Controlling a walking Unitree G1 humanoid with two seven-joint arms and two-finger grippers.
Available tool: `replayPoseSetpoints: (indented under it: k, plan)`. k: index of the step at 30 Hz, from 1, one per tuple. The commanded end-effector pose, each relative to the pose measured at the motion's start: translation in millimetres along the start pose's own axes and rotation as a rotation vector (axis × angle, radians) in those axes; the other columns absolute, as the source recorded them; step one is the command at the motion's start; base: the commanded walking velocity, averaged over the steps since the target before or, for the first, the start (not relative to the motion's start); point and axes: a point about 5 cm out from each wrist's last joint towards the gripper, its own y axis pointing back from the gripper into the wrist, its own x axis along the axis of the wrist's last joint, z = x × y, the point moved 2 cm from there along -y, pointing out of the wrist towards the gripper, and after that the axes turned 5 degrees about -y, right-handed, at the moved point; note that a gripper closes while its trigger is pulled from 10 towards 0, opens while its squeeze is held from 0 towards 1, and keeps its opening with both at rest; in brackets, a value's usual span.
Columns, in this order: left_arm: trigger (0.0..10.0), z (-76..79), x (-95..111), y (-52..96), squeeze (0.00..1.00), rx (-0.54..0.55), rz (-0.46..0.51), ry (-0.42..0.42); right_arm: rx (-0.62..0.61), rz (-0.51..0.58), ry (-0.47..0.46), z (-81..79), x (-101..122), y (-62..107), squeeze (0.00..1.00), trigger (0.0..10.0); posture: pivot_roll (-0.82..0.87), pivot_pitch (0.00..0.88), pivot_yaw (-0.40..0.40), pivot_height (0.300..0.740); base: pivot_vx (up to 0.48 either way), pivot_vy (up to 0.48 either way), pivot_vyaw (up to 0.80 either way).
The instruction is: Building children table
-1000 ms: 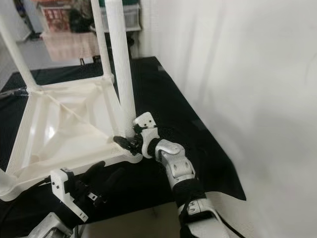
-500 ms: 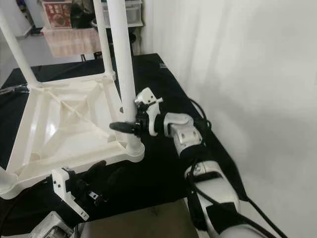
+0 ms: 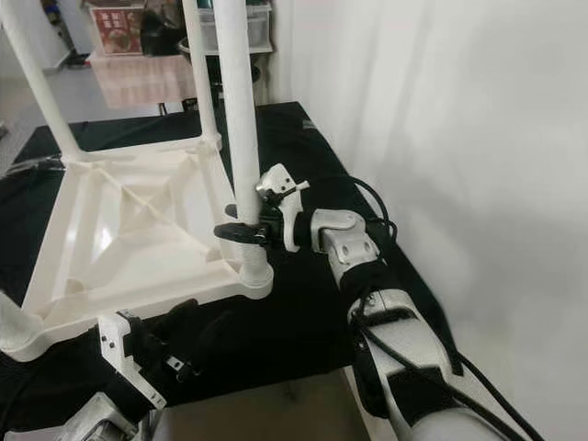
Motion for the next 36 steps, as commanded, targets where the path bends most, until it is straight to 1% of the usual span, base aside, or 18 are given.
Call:
replayPoseSetpoints:
  k: [1, 2, 3, 4, 6, 13, 14, 15, 16, 19, 24, 25, 27, 28, 29, 33, 35, 36]
  plan:
    - [10.0, -1.0, 2, 4.2, 0.0, 0.01, 0.0, -0.011, -0.527, -0.044, -0.172, -2.8, -48, -7.3, 0.0, 0.0, 0.04, 0.0, -0.022, 0.74, 0.0, 0.0, 0.0]
    - [10.0, -1.0, 2, 4.2, 0.0, 0.01, 0.0, -0.011, -0.527, -0.044, -0.172, -2.8, -48, -7.3, 0.0, 0.0, 0.04, 0.0, -0.022, 0.74, 0.0, 0.0, 0.0]
    - [10.0, -1.4, 3, 4.8, 0.0, 0.011, 0.0, -0.012, -0.642, -0.125, -0.193, -24.8, -71, -3.1, 0.0, 0.0, 0.03, 0.0, -0.009, 0.74, 0.0, 0.0, 0.0]
    - [10.0, -1.5, 4, 5.0, 0.0, 0.011, -0.001, -0.012, -0.645, -0.168, -0.254, -52.0, -85, -3.0, 0.0, 0.0, 0.03, 0.0, -0.009, 0.74, 0.0, 0.0, 0.0]
    - [10.0, -2.1, 3, 5.2, 0.0, 0.007, -0.006, -0.009, -0.567, -0.165, -0.198, -61.7, -79, -7.7, 0.0, 0.0, 0.0, 0.0, 0.009, 0.74, 0.0, 0.0, 0.0]
    - [10.0, -2.6, 2, 5.1, 0.0, -0.002, -0.015, -0.005, -0.474, -0.153, -0.123, -54.0, -61, -20.2, 0.0, 0.0, 0.02, 0.0, -0.003, 0.74, 0.0, 0.0, 0.0]
    - [10.0, -3.1, 2, 4.9, 0.0, 0.004, -0.012, -0.007, -0.458, -0.144, -0.118, -51.4, -56, -23.6, 0.0, 8.7, 0.03, 0.0, -0.004, 0.74, 0.0, 0.0, 0.0]
    - [10.0, -3.4, 2, 4.7, 0.0, 0.009, -0.01, -0.009, -0.438, -0.129, -0.117, -49.6, -52, -26.4, 0.0, 10.0, 0.03, 0.0, -0.004, 0.74, 0.0, 0.0, 0.0]
    - [10.0, -3.6, 2, 4.5, 0.0, 0.011, -0.008, -0.009, -0.399, -0.097, -0.131, -47.6, -46, -28.9, 1.0, 10.0, 0.03, 0.0, -0.004, 0.74, 0.0, 0.0, 0.0]
    - [10.0, -3.7, 2, 4.1, 0.0, 0.012, -0.007, -0.008, -0.353, -0.054, -0.154, -45.9, -39, -30.4, 1.0, 10.0, 0.03, 0.0, -0.004, 0.74, 0.0, 0.0, 0.0]
    - [10.0, -2.5, -1, 3.4, 0.0, 0.005, -0.017, -0.005, -0.233, 0.033, -0.111, -38.9, 0, -22.9, 1.0, 10.0, 0.03, 0.0, 0.001, 0.74, 0.0, 0.0, 0.0]
    - [10.0, -2.2, -3, 4.0, 0.0, 0.006, -0.025, -0.009, -0.112, 0.015, -0.082, -41.1, 1, -20.8, 0.25, 10.0, 0.03, 0.0, -0.002, 0.74, 0.0, 0.0, 0.0]
    - [10.0, -2.2, -3, 4.0, 0.0, 0.006, -0.025, -0.009, -0.112, 0.015, -0.082, -41.1, 1, -20.8, 0.25, 10.0, 0.03, 0.0, -0.002, 0.74, 0.0, 0.0, 0.0]
    - [10.0, -1.8, -6, 4.8, 0.0, 0.007, -0.033, -0.011, -0.029, -0.001, -0.061, -43.1, 1, -18.3, 0.25, 10.0, 0.03, 0.0, -0.003, 0.74, 0.0, 0.0, 0.0]
    - [10.0, -4.2, -8, 5.5, 0.0, 0.032, -0.043, -0.035, 0.073, -0.024, -0.014, -41.5, 3, -15.8, 0.0, 10.0, 0.03, 0.0, -0.005, 0.74, 0.0, 0.0, 0.0]
    - [10.0, -12.2, -8, 5.6, 0.0, 0.078, -0.051, -0.088, 0.162, -0.059, 0.023, -34.5, 4, -14.0, 0.0, 10.0, 0.05, 0.0, -0.014, 0.74, 0.0, 0.0, 0.0]
    - [10.0, -32.8, -6, 3.1, 0.0, 0.134, -0.049, -0.131, 0.163, -0.078, 0.033, -23.6, 10, -18.4, 0.0, 10.0, 0.05, 0.0, -0.014, 0.74, 0.0, 0.0, 0.0]
    - [10.0, -32.8, -6, 3.1, 0.0, 0.134, -0.049, -0.131, 0.163, -0.078, 0.033, -23.6, 10, -18.4, 0.0, 10.0, 0.05, 0.0, -0.014, 0.74, 0.0, 0.0, 0.0]
